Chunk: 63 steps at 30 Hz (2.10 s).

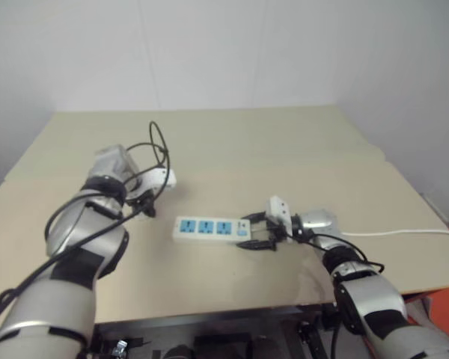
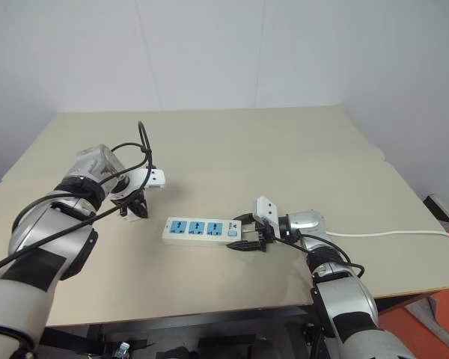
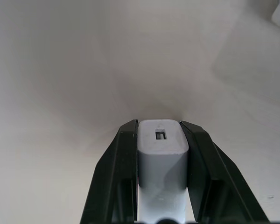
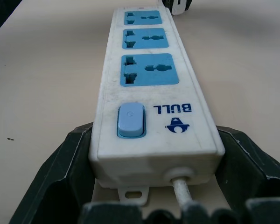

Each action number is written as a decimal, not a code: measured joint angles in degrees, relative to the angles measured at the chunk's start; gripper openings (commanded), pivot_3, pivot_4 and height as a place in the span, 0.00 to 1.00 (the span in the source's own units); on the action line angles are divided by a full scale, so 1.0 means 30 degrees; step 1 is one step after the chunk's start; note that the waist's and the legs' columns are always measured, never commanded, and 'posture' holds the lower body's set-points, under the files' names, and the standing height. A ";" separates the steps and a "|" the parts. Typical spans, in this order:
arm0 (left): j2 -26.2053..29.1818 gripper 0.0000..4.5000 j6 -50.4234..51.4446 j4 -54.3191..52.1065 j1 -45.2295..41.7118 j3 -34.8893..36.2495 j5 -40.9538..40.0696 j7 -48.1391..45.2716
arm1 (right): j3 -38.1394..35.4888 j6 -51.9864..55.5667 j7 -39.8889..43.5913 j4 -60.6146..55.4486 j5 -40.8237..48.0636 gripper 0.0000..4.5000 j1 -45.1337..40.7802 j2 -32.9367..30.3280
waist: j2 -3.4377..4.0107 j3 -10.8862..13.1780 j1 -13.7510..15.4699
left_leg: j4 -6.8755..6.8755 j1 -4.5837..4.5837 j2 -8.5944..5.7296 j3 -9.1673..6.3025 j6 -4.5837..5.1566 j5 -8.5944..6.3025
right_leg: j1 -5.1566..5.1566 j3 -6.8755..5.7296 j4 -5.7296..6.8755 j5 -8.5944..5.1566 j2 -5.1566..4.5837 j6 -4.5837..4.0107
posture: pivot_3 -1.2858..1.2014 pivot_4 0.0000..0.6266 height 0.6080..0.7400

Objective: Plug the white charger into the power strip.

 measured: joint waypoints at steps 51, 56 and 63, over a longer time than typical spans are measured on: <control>-0.2038 0.23 0.1403 -1.6104 1.3020 0.9461 -1.9036 -0.3612 | -0.0014 -0.0349 0.0954 -0.1025 -0.0168 0.76 0.0741 -0.0001 | -0.0031 -0.0069 0.0010 | -0.0019 0.0109 -0.0004 -0.0178 -0.0034 -0.0020 | 0.0116 0.0029 -0.0035 -0.0010 -0.0018 0.0013 | 0.52 0.24 1.00; -0.2451 0.23 0.0835 -1.5417 1.2980 0.9451 -1.8736 -0.3609 | -0.0014 -0.0207 0.0954 -0.1169 -0.0169 0.76 0.0790 0.0011 | -0.0030 -0.0070 0.0001 | -0.0022 0.0102 0.0002 -0.0179 -0.0032 -0.0022 | 0.0104 0.0029 -0.0031 -0.0010 -0.0013 0.0013 | 0.52 0.24 1.00; -0.2768 0.23 -0.0167 -1.4266 1.3031 0.9268 -1.8324 -0.4019 | -0.0014 0.0057 0.0954 -0.1555 -0.0168 0.76 0.0984 0.0024 | -0.0031 -0.0070 0.0004 | -0.0021 0.0105 0.0001 -0.0179 -0.0031 -0.0021 | 0.0104 0.0028 -0.0033 -0.0010 -0.0013 0.0014 | 0.52 0.24 1.00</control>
